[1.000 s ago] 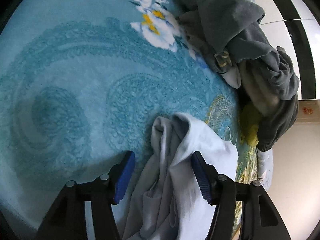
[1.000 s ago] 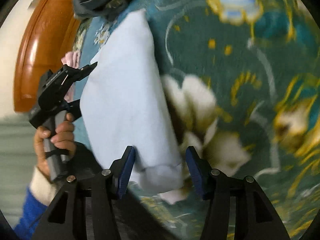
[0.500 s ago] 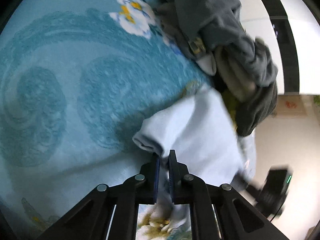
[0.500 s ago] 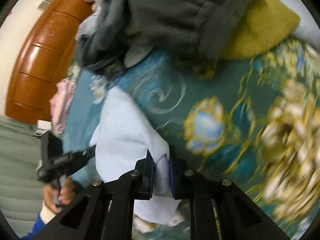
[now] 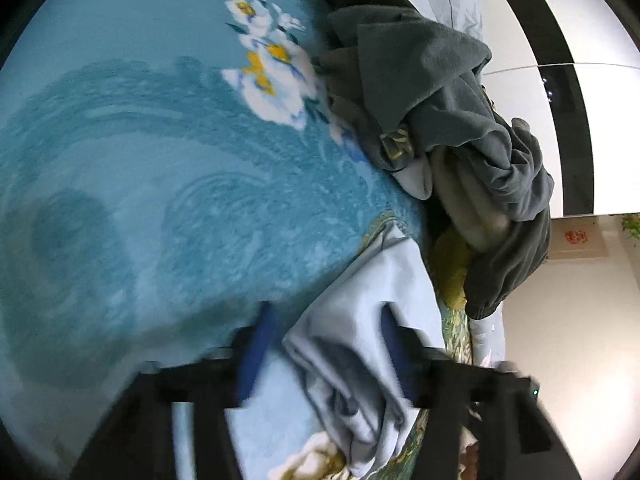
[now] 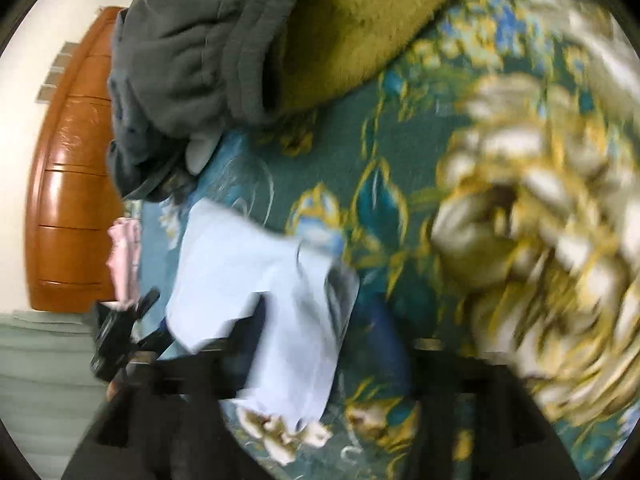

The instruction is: Fold clothes

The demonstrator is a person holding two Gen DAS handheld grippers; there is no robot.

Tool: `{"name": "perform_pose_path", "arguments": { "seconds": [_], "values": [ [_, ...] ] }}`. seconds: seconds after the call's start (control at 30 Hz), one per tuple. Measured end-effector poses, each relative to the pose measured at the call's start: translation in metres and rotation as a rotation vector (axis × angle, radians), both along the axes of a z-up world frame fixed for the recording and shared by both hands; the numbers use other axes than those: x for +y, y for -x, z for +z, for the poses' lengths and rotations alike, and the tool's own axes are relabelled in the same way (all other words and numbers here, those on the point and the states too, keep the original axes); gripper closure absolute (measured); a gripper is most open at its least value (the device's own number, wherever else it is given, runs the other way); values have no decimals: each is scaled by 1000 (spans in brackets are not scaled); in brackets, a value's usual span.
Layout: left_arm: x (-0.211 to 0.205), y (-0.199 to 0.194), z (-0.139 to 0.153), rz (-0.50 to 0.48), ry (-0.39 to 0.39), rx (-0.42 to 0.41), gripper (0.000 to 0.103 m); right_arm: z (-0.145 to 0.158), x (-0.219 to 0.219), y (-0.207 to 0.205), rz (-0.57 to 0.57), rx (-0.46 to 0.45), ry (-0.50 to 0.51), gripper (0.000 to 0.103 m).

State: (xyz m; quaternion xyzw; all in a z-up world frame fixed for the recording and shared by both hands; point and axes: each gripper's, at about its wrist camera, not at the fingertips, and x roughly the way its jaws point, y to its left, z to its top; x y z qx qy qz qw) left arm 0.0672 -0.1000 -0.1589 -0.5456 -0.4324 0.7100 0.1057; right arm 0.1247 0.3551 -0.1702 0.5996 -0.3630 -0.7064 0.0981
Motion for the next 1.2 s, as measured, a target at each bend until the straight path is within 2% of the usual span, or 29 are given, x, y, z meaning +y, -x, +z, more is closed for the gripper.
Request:
{"name": "perform_pose_path", "arguments": {
  "seconds": [0.1, 0.17, 0.27, 0.3, 0.33, 0.4, 0.47, 0.53, 0.6, 0.67, 0.8, 0.87, 0.9, 0.97, 1.0, 1.03, 1.13, 1.2],
  "values": [
    [14, 15, -15, -51, -14, -35, 31, -21, -4, -17, -60, -34, 61, 36],
    [20, 21, -18, -74, -7, -36, 31, -31, -5, -25, -114, -43, 92, 35],
    [30, 21, -18, -98, 1, -20, 34, -30, -4, -31, -175, -25, 122, 35],
    [33, 21, -17, -105, 4, -14, 46, -29, -2, -31, -180, -28, 129, 35],
    [36, 19, -17, -108, 12, -9, 69, -28, -1, -31, -183, -33, 133, 36],
    [42, 14, -15, -101, 43, -4, 90, -26, 0, -30, -185, -38, 135, 35],
    [47, 9, -14, -94, 74, 0, 92, -24, -4, -27, -175, -36, 123, 35],
    [42, -4, -12, -32, 60, -9, 93, -23, -10, -24, -143, -36, 115, 35],
    [29, -22, -9, 49, 33, -16, 94, -21, -12, -25, -108, -29, 115, 35],
    [18, -41, -7, 88, 66, -35, 94, -21, -19, -24, -79, -19, 120, 35],
    [5, -48, -20, 114, 45, -101, 93, -27, -35, -13, -65, 0, 139, 35],
    [4, -43, -25, 102, 39, -112, 89, -27, -40, -8, -61, 19, 152, 35],
    [4, -41, -27, 94, 35, -116, 86, -29, -43, -5, -58, 27, 152, 35],
    [4, -35, -30, 80, 28, -123, 71, -31, -49, 0, -55, 47, 154, 35],
    [4, -31, -33, 70, 23, -123, 57, -32, -52, 2, -61, 59, 155, 35],
    [8, -26, -37, 59, 14, -124, 51, -33, -54, 3, -72, 63, 156, 35],
    [17, -14, -42, 25, -10, -102, 48, -36, -59, 5, -119, 60, 155, 35],
    [17, -13, -41, 6, -14, -88, 50, -37, -62, 7, -150, 58, 155, 45]
  ]
}}
